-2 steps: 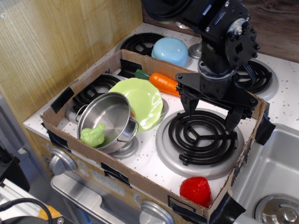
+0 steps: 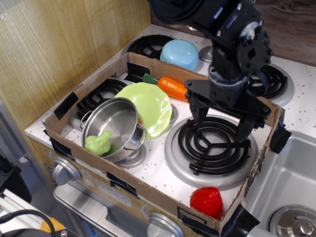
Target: Take broccoli out of pan
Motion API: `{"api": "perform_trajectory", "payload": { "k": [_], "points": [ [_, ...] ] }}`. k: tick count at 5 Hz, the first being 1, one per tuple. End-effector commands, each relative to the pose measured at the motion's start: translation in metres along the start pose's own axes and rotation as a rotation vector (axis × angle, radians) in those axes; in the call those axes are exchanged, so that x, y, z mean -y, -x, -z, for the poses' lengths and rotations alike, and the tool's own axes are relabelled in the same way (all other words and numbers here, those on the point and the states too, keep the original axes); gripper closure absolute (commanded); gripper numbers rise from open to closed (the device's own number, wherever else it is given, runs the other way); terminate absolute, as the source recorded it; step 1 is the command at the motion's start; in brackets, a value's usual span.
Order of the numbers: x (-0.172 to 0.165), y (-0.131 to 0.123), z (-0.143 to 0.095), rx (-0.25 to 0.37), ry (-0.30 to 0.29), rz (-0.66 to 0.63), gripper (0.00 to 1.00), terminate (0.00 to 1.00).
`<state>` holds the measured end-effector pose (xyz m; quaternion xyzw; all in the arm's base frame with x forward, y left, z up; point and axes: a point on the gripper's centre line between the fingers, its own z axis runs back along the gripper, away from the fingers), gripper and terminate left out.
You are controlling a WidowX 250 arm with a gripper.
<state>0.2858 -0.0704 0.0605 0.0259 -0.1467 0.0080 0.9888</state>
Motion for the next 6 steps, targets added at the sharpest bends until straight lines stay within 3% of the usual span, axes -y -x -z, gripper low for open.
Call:
{"api": "perform_trajectory", "payload": {
  "k": [1, 2, 4, 5, 6],
  "points": [
    [-0.034, -0.005, -0.051, 0.007, -0.022, 0.025, 0.0, 0.0],
    [-0.045, -0.004, -0.067, -0.02, -0.028, 0.039, 0.0, 0.0],
    [-0.089, 0.02, -0.081, -0.098, -0.023, 0.26, 0.0, 0.0],
    [-0.109, 0.033, -0.075, -0.139, 0.009, 0.323, 0.0, 0.0],
    [-0.123, 0.047, -0.064, -0.118, -0.032, 0.352, 0.0, 0.0]
  ]
}}
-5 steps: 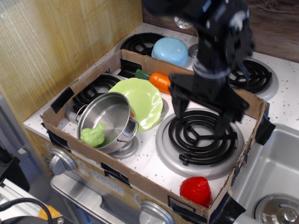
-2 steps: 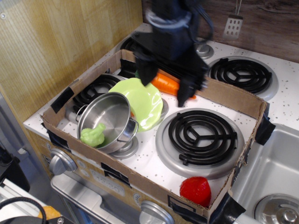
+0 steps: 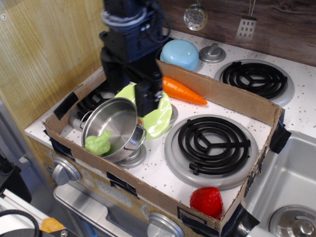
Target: Take broccoli out of pan
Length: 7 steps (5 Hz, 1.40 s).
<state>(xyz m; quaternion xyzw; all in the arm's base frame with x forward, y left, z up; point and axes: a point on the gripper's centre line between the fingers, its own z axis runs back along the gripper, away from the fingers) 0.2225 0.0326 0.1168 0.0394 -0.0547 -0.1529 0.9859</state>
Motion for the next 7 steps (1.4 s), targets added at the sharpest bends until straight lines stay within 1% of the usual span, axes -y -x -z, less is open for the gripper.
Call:
{"api": "perform_trajectory", "payload": {
  "k": [1, 2, 3, 5, 6, 7],
  "points": [
    [-0.024, 0.021, 0.022, 0.035, -0.041, 0.026, 0.0, 0.0],
    [-0.03, 0.028, 0.032, 0.037, -0.041, 0.041, 0.0, 0.0],
    [-0.035, 0.024, 0.045, 0.059, -0.041, 0.069, 0.0, 0.0],
    [-0.039, 0.015, 0.075, 0.094, 0.02, 0.122, 0.0, 0.0],
    [-0.037, 0.02, 0.084, 0.095, 0.038, 0.124, 0.0, 0.0],
    [-0.039, 0.024, 0.084, 0.099, 0.029, 0.121, 0.0, 0.0]
  ]
}}
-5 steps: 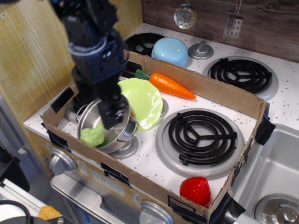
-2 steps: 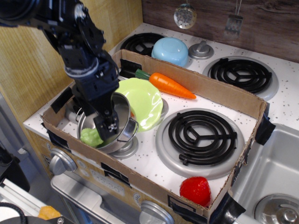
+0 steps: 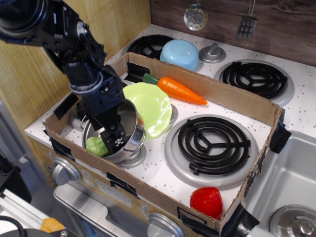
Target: Take broccoli out of pan
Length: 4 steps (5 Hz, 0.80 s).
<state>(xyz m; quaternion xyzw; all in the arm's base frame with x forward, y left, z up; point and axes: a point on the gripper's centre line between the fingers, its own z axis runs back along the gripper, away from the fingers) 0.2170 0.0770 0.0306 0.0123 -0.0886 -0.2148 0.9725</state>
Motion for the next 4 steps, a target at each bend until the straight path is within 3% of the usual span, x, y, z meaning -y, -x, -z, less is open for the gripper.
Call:
{"api": "perform_trajectory", "payload": {
  "k": [1, 3, 4],
  "points": [
    [-0.007, -0.001, -0.004, 0.012, -0.022, -0.005, 1.0, 0.0],
    [-0.01, -0.01, -0.027, 0.0, -0.026, 0.031, 1.0, 0.0],
    [-0.011, -0.023, -0.054, -0.053, -0.075, 0.062, 1.0, 0.0]
  ]
}}
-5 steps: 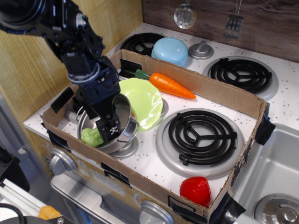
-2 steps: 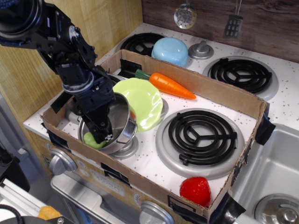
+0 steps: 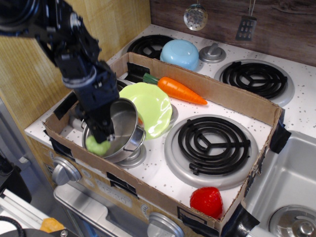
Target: Take broccoli out of pan
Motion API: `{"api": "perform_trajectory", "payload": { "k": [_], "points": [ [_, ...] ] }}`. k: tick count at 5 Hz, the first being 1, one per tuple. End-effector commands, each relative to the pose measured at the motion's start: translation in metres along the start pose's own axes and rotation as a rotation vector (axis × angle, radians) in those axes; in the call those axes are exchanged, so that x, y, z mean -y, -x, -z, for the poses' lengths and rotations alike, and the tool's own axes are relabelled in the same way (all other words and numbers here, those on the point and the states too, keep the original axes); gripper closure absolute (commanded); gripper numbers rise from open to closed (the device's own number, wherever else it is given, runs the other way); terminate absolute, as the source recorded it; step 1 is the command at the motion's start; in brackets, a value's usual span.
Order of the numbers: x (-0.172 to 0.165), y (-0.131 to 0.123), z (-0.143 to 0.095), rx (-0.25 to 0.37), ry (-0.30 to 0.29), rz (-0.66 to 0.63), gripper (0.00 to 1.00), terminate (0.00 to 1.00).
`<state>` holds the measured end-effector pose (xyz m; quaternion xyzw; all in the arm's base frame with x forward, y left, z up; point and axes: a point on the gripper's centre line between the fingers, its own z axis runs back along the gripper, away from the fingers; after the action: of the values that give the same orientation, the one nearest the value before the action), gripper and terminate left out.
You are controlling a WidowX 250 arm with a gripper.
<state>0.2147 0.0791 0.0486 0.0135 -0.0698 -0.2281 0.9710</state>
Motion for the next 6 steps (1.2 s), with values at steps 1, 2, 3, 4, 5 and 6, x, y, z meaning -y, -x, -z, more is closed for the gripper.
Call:
{"api": "perform_trajectory", "payload": {
  "k": [1, 2, 3, 4, 5, 6],
  "points": [
    [-0.002, -0.032, -0.059, -0.057, -0.087, 0.039, 1.0, 0.0],
    [0.03, -0.054, -0.063, -0.029, -0.054, 0.007, 1.0, 0.0],
    [0.055, -0.086, -0.054, 0.009, -0.013, -0.027, 1.0, 0.0],
    [0.064, -0.117, -0.048, 0.09, 0.035, -0.011, 1.0, 0.0],
    [0.07, -0.136, -0.037, 0.147, 0.062, -0.011, 1.0, 0.0],
    [0.077, -0.144, -0.026, 0.177, 0.083, -0.011, 1.0, 0.0]
  ]
}}
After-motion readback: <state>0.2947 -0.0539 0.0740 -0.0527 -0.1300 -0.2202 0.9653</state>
